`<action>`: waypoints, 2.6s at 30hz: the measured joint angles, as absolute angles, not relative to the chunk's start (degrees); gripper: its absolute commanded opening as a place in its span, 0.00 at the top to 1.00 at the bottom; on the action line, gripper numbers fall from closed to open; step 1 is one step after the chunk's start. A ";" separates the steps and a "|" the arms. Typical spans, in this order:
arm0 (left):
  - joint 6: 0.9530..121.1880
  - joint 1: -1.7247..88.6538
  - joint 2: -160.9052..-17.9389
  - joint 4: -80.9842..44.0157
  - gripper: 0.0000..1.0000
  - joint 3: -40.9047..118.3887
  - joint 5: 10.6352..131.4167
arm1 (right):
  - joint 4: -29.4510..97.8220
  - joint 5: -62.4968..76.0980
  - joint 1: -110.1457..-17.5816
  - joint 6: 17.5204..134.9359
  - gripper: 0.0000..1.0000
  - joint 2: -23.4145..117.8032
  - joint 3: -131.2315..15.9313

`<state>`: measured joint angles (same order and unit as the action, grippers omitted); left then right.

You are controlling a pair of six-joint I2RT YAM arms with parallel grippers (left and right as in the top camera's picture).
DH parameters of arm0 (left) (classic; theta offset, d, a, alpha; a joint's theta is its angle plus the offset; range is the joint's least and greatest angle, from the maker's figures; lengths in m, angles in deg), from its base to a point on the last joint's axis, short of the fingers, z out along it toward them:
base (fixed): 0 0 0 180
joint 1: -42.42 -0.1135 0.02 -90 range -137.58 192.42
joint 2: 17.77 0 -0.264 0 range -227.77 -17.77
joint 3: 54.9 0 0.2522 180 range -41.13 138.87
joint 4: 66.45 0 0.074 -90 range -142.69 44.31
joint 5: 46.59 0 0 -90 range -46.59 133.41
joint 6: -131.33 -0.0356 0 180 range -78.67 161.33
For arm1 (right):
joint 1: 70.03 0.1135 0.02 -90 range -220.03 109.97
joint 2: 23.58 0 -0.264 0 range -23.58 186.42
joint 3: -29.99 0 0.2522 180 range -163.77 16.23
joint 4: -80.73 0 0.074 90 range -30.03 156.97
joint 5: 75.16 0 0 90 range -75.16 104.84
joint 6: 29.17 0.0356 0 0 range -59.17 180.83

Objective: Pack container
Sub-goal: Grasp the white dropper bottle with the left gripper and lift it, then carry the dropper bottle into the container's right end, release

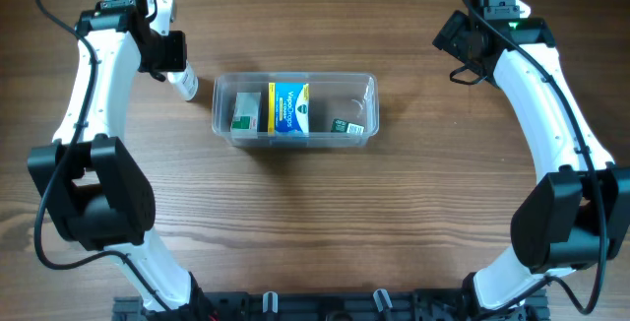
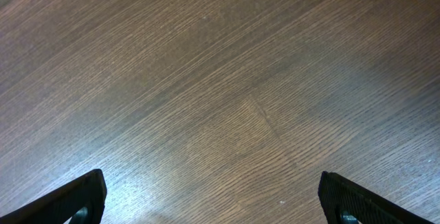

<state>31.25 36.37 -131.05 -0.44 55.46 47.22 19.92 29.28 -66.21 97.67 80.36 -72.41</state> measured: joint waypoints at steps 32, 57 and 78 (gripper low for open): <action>33.10 52.13 -110.96 -0.62 0.73 55.44 51.22 | 19.92 29.28 -66.21 97.67 0.00 80.36 -72.41; 41.50 75.74 -124.14 -9.29 0.66 55.35 52.21 | 19.92 29.28 -66.21 97.67 0.00 80.36 -72.41; 41.67 75.67 -118.90 -1.99 0.00 55.35 49.91 | 19.92 29.28 -66.21 97.67 0.00 80.36 -72.41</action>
